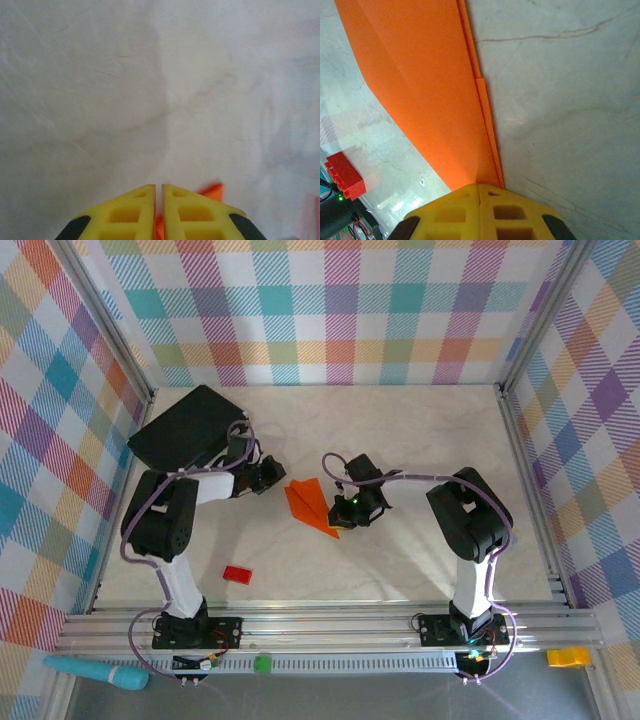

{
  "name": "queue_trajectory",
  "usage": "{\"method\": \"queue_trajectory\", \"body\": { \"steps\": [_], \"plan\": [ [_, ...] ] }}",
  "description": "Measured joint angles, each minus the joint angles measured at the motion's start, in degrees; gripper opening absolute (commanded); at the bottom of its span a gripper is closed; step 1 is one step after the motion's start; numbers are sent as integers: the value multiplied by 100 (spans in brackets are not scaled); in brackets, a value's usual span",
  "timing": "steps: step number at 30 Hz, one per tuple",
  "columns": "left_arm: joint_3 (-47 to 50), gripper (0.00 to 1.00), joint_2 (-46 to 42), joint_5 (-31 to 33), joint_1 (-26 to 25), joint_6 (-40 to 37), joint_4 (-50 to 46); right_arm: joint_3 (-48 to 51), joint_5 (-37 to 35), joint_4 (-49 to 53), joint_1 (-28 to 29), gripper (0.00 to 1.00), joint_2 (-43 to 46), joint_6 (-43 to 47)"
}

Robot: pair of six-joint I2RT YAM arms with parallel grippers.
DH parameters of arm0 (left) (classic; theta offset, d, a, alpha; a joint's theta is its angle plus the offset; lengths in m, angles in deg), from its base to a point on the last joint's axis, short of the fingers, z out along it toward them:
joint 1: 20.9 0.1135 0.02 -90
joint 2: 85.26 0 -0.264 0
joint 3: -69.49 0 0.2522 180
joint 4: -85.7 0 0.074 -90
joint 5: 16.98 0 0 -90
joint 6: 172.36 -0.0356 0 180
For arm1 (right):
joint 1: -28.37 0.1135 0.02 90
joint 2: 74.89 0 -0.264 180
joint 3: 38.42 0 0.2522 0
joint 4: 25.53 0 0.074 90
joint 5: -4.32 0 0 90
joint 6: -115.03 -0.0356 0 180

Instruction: Fold a paper plane with a square sheet of paper (pick it up from the middle)

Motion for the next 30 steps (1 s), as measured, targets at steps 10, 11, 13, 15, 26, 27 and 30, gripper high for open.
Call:
{"method": "queue_trajectory", "body": {
  "steps": [10,11,13,15,26,27,30],
  "plan": [
    [874,3,-1045,-195,-1005,717,389,-26,11,28,-2,0,-24,0],
    [929,1,-988,-208,-1147,800,402,-33,11,44,-2,0,-26,0],
    [990,0,-846,-236,-1373,940,468,-39,9,57,-2,0,-26,0],
    [1021,0,-660,-258,-1572,1062,562,-48,11,63,-2,0,-33,2],
    [1043,0,-72,-352,-1843,1423,1001,-48,13,63,-2,0,-35,15],
    [1043,0,-46,-350,-1843,1427,992,-48,13,63,-2,0,-35,15],
    [1040,0,-2,-326,-1843,1425,968,-48,13,66,-2,0,-35,17]
  ]
}}
